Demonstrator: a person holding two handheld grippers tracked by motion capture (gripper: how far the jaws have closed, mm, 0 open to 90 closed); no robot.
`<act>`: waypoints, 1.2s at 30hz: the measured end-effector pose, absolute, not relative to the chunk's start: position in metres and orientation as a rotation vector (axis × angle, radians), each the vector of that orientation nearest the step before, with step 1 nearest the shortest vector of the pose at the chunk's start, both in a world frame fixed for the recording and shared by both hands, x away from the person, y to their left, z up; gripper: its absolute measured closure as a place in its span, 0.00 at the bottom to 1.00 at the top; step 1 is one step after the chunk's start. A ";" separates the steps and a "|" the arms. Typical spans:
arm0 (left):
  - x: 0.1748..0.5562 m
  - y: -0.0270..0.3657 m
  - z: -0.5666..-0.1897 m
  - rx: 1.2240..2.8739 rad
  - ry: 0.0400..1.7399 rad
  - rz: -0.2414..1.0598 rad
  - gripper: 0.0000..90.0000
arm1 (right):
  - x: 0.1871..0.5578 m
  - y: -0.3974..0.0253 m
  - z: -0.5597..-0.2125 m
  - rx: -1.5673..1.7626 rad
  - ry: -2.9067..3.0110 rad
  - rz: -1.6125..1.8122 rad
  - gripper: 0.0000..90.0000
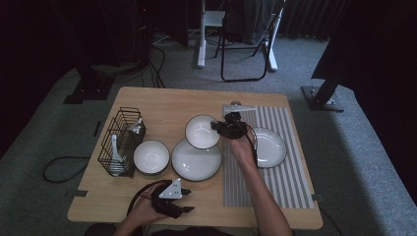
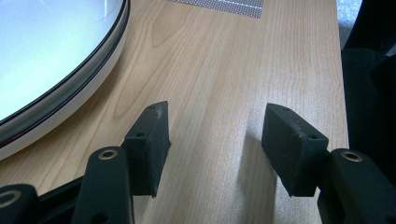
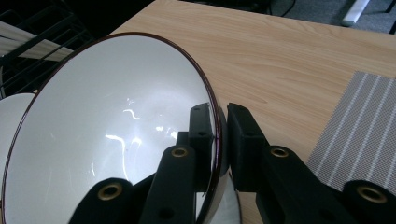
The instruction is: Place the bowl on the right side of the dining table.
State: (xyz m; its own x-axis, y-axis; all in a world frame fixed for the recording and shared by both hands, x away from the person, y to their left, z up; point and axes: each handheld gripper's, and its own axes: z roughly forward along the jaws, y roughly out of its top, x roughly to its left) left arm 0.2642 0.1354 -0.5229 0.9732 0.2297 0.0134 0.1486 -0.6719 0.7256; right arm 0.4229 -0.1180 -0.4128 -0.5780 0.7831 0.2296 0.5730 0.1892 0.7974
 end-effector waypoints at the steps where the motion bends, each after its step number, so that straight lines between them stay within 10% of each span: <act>1: 0.264 0.135 -0.523 2.318 0.263 0.131 0.47 | 0.423 -0.120 -0.413 1.308 2.229 1.334 0.90; 36: 0.264 0.135 -0.523 2.319 0.263 0.132 0.47 | 0.424 -0.174 -0.422 1.448 2.106 1.364 0.90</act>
